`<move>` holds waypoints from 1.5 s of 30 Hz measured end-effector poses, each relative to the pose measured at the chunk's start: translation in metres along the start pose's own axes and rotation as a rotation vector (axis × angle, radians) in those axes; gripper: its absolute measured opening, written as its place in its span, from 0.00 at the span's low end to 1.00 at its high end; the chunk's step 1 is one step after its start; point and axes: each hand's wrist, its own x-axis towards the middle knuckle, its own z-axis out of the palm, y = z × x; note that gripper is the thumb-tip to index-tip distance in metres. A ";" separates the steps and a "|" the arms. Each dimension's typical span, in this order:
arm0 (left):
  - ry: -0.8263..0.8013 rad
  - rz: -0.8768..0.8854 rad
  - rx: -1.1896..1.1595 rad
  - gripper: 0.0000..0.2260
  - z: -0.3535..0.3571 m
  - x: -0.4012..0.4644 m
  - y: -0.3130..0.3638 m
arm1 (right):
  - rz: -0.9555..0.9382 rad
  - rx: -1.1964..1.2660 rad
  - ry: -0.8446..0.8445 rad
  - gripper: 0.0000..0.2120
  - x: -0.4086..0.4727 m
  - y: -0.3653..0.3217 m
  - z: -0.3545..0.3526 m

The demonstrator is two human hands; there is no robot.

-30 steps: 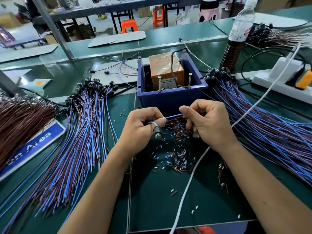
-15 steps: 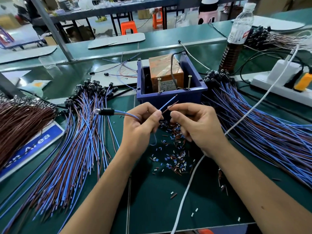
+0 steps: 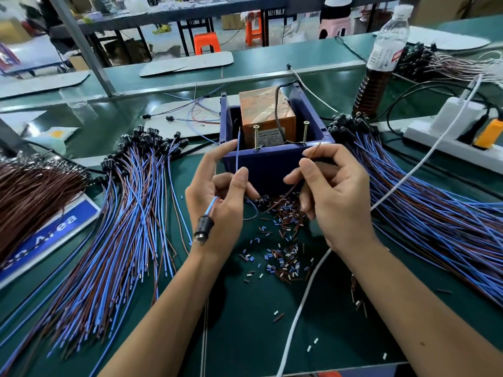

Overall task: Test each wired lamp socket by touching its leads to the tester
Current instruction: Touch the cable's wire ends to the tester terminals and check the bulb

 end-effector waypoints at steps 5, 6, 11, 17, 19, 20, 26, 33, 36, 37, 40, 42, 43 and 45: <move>-0.002 -0.009 -0.004 0.14 0.004 -0.002 0.005 | -0.119 -0.159 0.157 0.03 -0.002 0.001 0.000; 0.002 -0.017 0.000 0.14 0.004 -0.002 0.005 | -0.127 -0.193 0.175 0.02 -0.002 0.001 0.000; 0.014 -0.026 0.015 0.13 0.006 -0.004 0.005 | -0.140 -0.285 0.212 0.04 0.000 0.006 -0.002; 0.015 -0.024 -0.010 0.12 0.005 -0.004 0.011 | -0.215 -0.342 0.238 0.13 0.003 0.010 -0.002; 0.014 -0.025 -0.009 0.12 0.005 -0.003 0.012 | -0.235 -0.370 0.249 0.15 0.004 0.011 -0.001; 0.014 -0.026 -0.008 0.12 0.004 -0.003 0.012 | -0.246 -0.394 0.256 0.15 0.005 0.011 0.001; 0.021 -0.026 0.001 0.12 0.004 -0.003 0.009 | -0.309 -0.474 0.262 0.14 0.009 0.012 0.005; 0.035 -0.008 0.002 0.13 0.004 -0.002 0.007 | -0.329 -0.495 0.260 0.14 0.007 0.011 0.003; 0.025 -0.008 -0.001 0.13 0.003 -0.002 0.007 | -0.329 -0.493 0.255 0.14 0.007 0.011 0.003; 0.021 -0.010 -0.004 0.12 0.003 -0.002 0.006 | -0.328 -0.490 0.254 0.14 0.007 0.011 0.003; 0.034 -0.027 -0.022 0.11 0.000 -0.003 0.006 | -0.324 -0.488 0.253 0.14 0.005 0.009 0.003; 0.047 -0.030 -0.032 0.09 -0.002 -0.003 0.006 | -0.327 -0.497 0.264 0.14 0.005 0.007 0.003; 0.051 -0.029 -0.031 0.09 -0.002 -0.003 0.007 | -0.327 -0.498 0.268 0.14 0.004 0.005 0.004; 0.049 -0.027 -0.035 0.08 0.002 -0.004 0.012 | -0.323 -0.484 0.277 0.14 0.003 0.001 0.003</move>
